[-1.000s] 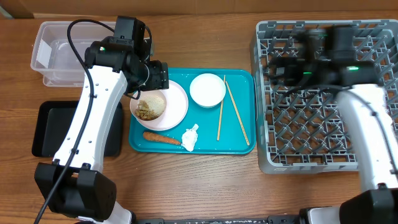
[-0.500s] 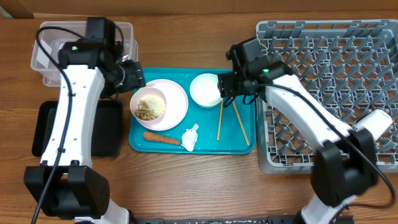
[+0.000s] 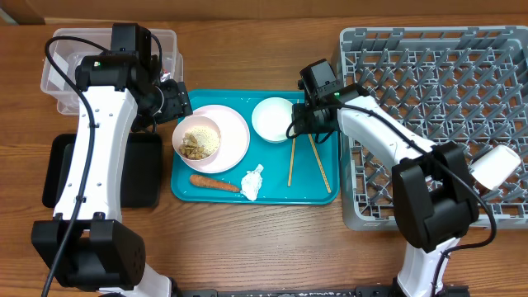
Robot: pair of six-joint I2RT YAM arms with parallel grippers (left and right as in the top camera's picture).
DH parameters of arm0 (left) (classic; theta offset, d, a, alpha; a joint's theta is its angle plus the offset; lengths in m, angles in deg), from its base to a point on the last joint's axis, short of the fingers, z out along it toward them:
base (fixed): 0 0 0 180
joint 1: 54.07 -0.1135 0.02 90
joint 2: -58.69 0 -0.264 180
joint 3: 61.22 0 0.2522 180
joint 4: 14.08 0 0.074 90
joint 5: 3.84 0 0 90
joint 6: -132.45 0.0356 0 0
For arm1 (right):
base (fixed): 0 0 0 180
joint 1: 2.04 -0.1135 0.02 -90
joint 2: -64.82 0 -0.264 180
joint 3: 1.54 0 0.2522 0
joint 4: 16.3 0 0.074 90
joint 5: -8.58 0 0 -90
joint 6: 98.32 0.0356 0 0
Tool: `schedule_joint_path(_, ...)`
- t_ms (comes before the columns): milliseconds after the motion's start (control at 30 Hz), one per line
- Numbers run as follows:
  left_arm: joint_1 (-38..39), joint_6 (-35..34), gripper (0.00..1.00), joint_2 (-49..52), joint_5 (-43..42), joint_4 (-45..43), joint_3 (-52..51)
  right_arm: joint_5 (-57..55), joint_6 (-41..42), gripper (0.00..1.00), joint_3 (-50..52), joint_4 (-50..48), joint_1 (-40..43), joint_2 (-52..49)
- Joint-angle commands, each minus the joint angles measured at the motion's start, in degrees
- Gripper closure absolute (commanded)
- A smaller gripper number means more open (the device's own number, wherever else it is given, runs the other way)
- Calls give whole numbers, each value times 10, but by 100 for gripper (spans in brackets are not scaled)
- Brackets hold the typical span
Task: Sort waste into correct bins and load items into the dishwasher
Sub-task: 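Reach the right gripper to the white bowl rim and grasp, then lift the white bowl and carry it into the dish rack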
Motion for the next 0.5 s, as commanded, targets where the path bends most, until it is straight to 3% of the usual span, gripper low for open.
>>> schedule_joint_path(0, 2, -3, 20, -7, 4, 1, 9, 11, 12, 74, -3, -7, 0, -5)
schedule_joint_path(467, 2, -3, 20, -7, 4, 5, 9, 17, 49, 79, 6, 7, -1, -6)
